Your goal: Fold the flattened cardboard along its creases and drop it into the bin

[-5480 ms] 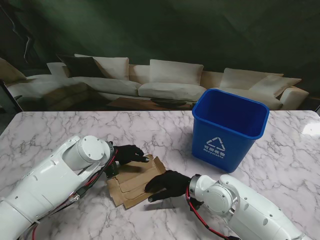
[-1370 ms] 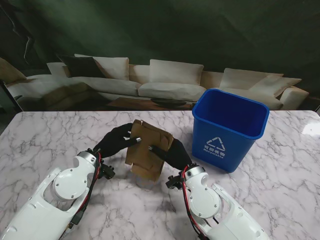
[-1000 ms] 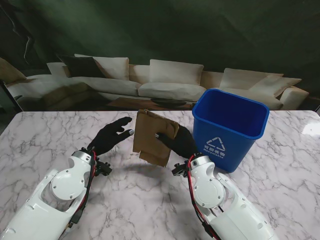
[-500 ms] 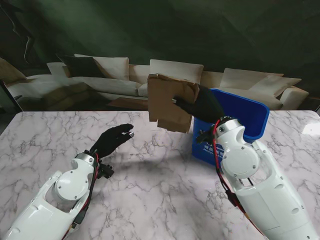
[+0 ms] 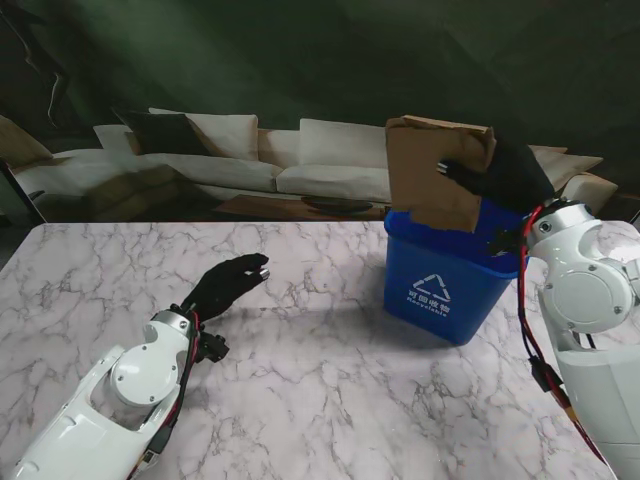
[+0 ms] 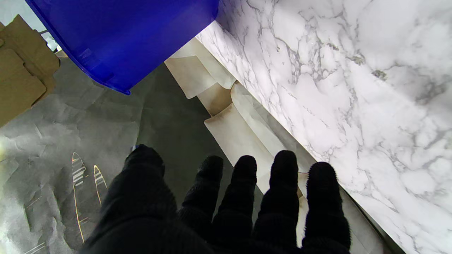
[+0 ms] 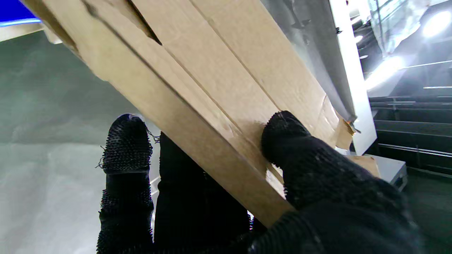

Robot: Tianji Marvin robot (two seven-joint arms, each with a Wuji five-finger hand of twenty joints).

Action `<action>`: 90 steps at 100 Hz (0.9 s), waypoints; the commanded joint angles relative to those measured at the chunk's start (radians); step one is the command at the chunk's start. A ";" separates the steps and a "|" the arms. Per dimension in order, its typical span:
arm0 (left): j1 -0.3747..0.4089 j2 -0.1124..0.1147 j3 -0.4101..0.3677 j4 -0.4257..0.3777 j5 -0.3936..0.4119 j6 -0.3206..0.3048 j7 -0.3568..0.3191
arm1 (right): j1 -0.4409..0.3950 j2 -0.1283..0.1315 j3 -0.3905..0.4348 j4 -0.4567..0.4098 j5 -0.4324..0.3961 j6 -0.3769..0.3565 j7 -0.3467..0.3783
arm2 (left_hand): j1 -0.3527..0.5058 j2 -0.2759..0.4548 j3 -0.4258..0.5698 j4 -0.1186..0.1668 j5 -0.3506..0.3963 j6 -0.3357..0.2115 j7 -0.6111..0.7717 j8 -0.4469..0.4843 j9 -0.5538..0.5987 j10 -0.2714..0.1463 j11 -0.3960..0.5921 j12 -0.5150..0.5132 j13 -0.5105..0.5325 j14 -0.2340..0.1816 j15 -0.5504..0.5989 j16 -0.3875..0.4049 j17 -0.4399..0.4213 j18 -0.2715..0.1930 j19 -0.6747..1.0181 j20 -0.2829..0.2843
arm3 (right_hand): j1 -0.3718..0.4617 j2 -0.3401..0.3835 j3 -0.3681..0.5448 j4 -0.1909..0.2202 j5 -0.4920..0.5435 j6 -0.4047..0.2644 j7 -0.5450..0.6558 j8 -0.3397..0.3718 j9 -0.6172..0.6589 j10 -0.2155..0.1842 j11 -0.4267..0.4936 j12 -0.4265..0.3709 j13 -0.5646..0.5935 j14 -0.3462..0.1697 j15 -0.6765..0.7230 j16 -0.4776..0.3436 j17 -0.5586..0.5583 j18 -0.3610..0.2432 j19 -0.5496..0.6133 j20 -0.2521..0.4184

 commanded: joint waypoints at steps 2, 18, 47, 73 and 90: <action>0.000 0.000 0.003 -0.005 0.000 0.003 -0.018 | -0.014 0.012 0.024 0.022 0.005 0.010 -0.004 | 0.022 0.034 -0.005 0.003 0.030 -0.010 0.010 0.012 0.021 -0.017 0.012 0.014 0.003 0.000 -0.004 -0.010 -0.013 0.001 -0.018 -0.010 | 0.089 0.079 0.103 0.029 0.098 -0.184 0.080 0.063 0.042 -0.069 -0.020 0.012 0.008 -0.012 -0.021 0.006 -0.023 -0.019 -0.012 0.014; -0.001 0.001 0.005 -0.004 0.000 0.007 -0.023 | -0.018 0.016 0.055 0.074 0.004 0.008 0.009 | 0.021 0.035 -0.005 0.003 0.031 -0.007 0.009 0.012 0.022 -0.016 0.011 0.014 0.002 0.001 -0.006 -0.011 -0.015 0.001 -0.019 -0.011 | 0.087 0.086 0.095 0.031 0.101 -0.198 0.064 0.076 0.027 -0.074 -0.059 0.007 -0.018 -0.017 -0.052 0.002 -0.066 -0.012 -0.036 0.015; -0.006 0.002 0.013 -0.003 -0.003 0.014 -0.029 | -0.003 0.033 0.048 0.162 -0.061 0.015 0.060 | 0.021 0.039 -0.005 0.003 0.028 -0.006 0.007 0.012 0.021 -0.016 0.009 0.014 0.000 0.001 -0.007 -0.012 -0.016 0.002 -0.021 -0.012 | 0.064 0.082 -0.062 0.048 0.022 -0.161 -0.069 -0.163 -0.174 -0.045 -0.317 -0.101 -0.272 -0.019 -0.270 -0.070 -0.280 -0.014 -0.196 0.010; -0.006 0.002 0.017 -0.005 -0.005 0.018 -0.032 | 0.027 0.037 0.031 0.215 -0.088 0.052 0.075 | 0.020 0.041 -0.006 0.003 0.024 -0.005 0.004 0.011 0.020 -0.016 0.006 0.013 -0.002 -0.001 -0.010 -0.013 -0.018 0.001 -0.024 -0.013 | -0.259 0.044 -0.150 0.134 -0.076 -0.053 -0.422 -0.145 -0.417 -0.038 -0.452 -0.309 -0.548 -0.020 -0.443 -0.211 -0.463 -0.052 -0.353 -0.031; -0.007 0.003 0.016 -0.006 -0.005 0.018 -0.037 | 0.036 0.037 0.023 0.225 -0.086 0.054 0.078 | 0.018 0.041 -0.006 0.003 0.021 -0.003 0.003 0.010 0.020 -0.016 0.004 0.013 -0.004 0.000 -0.012 -0.014 -0.021 -0.002 -0.029 -0.014 | -0.408 0.071 -0.275 0.135 -0.194 -0.007 -0.538 -0.167 -0.525 -0.023 -0.532 -0.356 -0.657 -0.021 -0.513 -0.260 -0.564 -0.050 -0.484 -0.088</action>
